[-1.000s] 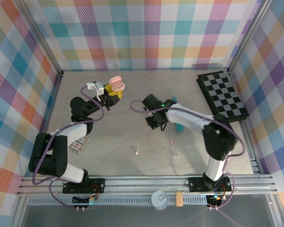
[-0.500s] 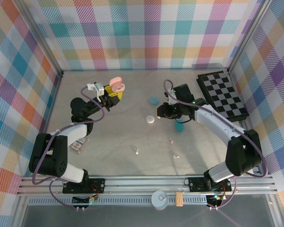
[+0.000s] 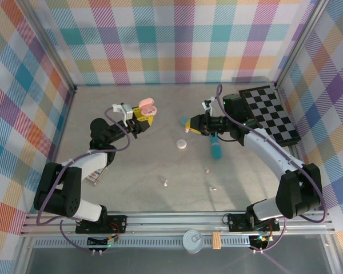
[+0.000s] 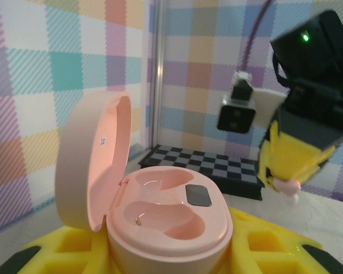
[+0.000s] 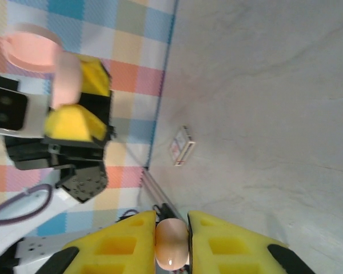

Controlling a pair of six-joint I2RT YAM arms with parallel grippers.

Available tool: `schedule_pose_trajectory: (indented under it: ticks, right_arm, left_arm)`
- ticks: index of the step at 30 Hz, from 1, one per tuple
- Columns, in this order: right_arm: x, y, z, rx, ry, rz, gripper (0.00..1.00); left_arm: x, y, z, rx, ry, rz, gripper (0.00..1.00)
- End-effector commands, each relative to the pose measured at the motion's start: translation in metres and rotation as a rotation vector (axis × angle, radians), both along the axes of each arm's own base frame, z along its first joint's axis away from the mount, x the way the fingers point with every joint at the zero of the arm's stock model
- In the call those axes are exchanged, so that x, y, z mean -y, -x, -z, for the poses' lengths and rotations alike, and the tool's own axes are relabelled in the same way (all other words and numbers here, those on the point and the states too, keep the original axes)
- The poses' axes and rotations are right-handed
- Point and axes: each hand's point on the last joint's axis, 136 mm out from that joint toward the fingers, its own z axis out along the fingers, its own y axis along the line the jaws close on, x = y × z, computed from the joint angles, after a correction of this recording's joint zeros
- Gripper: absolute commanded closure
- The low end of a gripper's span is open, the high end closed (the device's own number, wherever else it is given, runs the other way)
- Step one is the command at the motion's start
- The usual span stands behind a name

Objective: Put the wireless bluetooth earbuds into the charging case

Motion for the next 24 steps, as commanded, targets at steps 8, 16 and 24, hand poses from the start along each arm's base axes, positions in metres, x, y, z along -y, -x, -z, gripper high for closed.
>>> schedule_pose_trajectory:
  ticks: [8, 16, 24]
  right_arm:
    - [-0.009, 0.005, -0.029, -0.13, -0.09, -0.007, 0.8]
    - [-0.008, 0.001, -0.023, -0.229, -0.081, 0.08, 0.8]
    - [-0.025, 0.002, -0.041, -0.246, -0.182, 0.026, 0.8]
  left_arm:
    - [0.032, 0.016, 0.001, 0.056, -0.083, 0.063, 0.71]
    - [0.053, 0.023, 0.006, 0.061, -0.105, 0.11, 0.71]
    - [0.069, 0.023, 0.009, 0.061, -0.099, 0.148, 0.7]
